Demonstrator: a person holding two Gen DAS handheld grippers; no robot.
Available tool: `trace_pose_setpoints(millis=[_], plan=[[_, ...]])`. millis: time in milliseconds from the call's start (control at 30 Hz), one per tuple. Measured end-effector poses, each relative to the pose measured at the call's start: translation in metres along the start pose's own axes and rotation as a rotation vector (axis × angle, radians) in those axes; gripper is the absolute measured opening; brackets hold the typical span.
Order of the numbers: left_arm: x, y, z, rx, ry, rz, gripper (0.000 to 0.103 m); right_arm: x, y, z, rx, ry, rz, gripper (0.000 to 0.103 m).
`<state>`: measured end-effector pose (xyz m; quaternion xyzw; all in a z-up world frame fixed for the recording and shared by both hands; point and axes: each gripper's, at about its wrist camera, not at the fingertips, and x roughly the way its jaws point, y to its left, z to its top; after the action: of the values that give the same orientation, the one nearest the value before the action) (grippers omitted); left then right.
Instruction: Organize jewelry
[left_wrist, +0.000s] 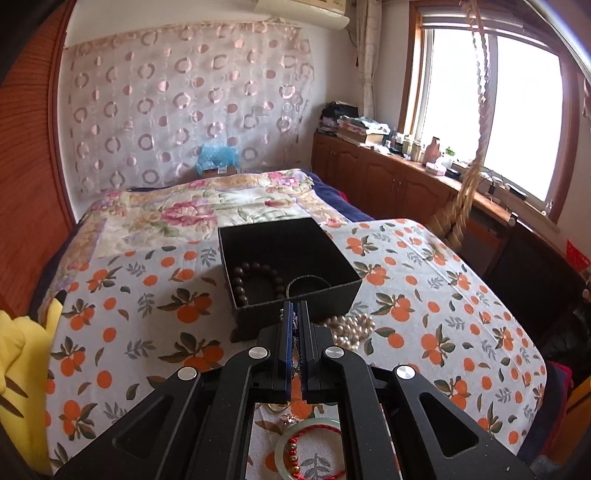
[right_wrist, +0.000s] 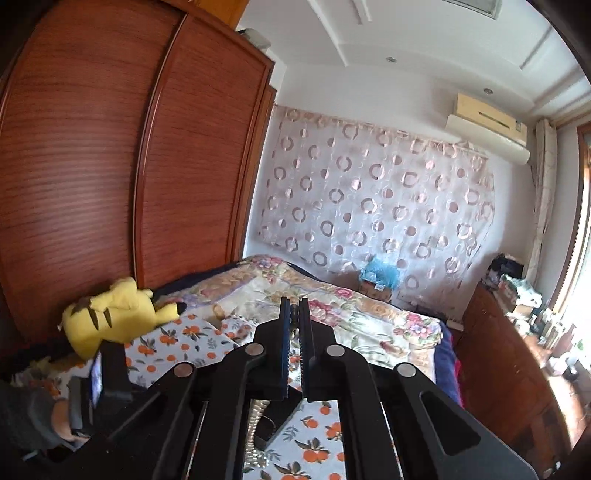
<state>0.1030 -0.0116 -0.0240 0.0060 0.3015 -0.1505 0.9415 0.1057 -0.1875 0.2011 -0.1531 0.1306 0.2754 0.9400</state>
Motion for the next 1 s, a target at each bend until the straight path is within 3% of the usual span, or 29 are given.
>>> trace_pose_setpoints(millis=[400,600,800,1000], plan=[[-0.006,0.007,0.033,0.015,-0.046,0.019,0.002,0.059,0.0,-0.018,0.039,0.071,0.007,0.005],[0.001,0.013,0.052,-0.002,-0.048,-0.005,0.002,0.1,-0.006,-0.027,0.074,0.1,-0.005,0.005],[0.026,0.015,0.066,-0.011,-0.021,-0.015,0.002,0.154,-0.012,-0.056,0.151,0.203,0.055,0.005],[0.039,0.011,0.078,0.007,-0.02,0.008,0.002,0.171,-0.013,-0.083,0.186,0.241,0.071,0.006]])
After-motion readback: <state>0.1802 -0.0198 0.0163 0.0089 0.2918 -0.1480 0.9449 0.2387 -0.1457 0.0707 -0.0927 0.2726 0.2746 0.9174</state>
